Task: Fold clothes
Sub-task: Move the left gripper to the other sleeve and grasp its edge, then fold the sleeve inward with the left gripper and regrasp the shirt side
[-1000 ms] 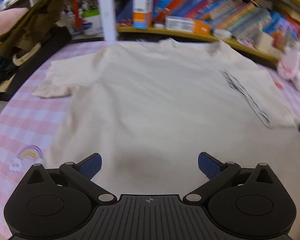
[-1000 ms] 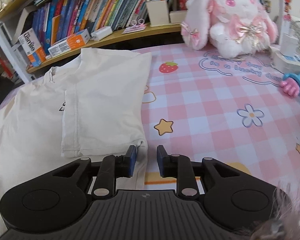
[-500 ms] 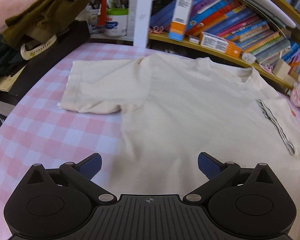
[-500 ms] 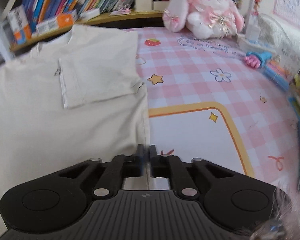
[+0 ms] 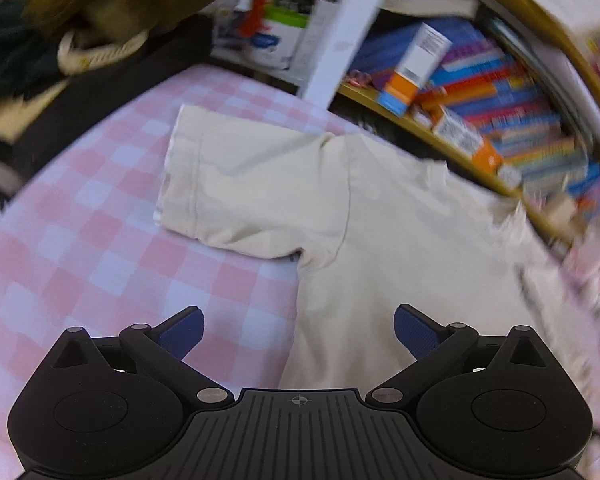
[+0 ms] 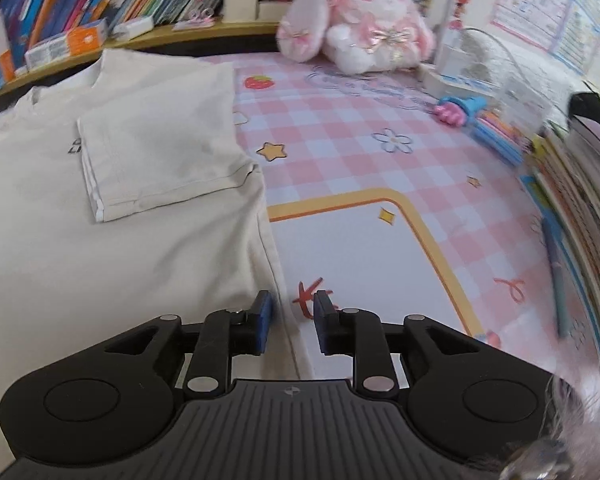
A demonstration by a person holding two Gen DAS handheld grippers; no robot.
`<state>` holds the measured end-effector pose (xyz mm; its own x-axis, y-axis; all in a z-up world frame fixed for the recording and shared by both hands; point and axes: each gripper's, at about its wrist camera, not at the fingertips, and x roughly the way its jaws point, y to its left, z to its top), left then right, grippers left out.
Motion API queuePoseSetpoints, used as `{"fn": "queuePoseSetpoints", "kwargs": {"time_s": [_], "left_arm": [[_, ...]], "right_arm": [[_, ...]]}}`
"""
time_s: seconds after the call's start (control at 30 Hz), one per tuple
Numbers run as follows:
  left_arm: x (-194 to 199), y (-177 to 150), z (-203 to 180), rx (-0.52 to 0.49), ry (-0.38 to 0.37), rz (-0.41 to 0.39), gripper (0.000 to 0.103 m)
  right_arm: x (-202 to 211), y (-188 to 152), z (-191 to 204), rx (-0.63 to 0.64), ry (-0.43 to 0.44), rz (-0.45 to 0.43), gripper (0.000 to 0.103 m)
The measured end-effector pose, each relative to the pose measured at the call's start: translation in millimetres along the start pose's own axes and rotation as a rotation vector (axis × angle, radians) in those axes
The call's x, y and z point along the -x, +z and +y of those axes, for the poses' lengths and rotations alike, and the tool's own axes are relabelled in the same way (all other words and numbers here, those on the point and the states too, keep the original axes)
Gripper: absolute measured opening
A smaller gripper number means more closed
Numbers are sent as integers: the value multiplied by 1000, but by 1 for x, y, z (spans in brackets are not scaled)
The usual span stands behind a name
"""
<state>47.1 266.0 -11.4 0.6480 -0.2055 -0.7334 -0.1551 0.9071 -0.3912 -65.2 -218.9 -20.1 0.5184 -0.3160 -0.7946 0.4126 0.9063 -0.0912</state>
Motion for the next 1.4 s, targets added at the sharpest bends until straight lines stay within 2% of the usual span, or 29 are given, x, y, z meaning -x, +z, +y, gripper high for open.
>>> {"fn": "queuePoseSetpoints", "kwargs": {"time_s": [0.1,0.27,0.47,0.73,0.8,0.93,1.0,1.03,1.07,1.1,1.17,1.27,1.4], "left_arm": [[-4,9,12,99,-27,1,97],[-8,20,37,245,0,-25,93],[-11,28,68,404,-12,-64,81],[-28,46,90,580,-57,-128,78],[-32,50,95,622,-65,-139,64],[-34,51,98,654,-49,-134,51],[-35,51,101,662,-30,-123,30],[-36,51,103,666,-21,-118,25],[-37,51,104,670,-12,-113,15],[-37,51,106,675,-4,-107,9],[-37,53,107,689,9,-96,8],[-32,59,97,653,31,-116,6],[-21,74,55,484,11,-180,6]], "right_arm": [[15,-4,12,-2,-10,-43,38],[34,-6,41,10,48,-89,45],[43,-8,75,28,126,-92,47],[44,-12,107,94,186,-67,47],[44,-13,110,101,192,-61,47],[44,-15,111,101,194,-51,47],[44,-16,111,98,191,-46,47],[43,-16,110,96,189,-41,47],[43,-17,109,95,187,-37,47],[42,-18,108,93,185,-33,47],[42,-20,105,93,180,-27,47],[42,-22,99,100,167,-27,47],[36,-20,87,94,178,-20,47]]}}
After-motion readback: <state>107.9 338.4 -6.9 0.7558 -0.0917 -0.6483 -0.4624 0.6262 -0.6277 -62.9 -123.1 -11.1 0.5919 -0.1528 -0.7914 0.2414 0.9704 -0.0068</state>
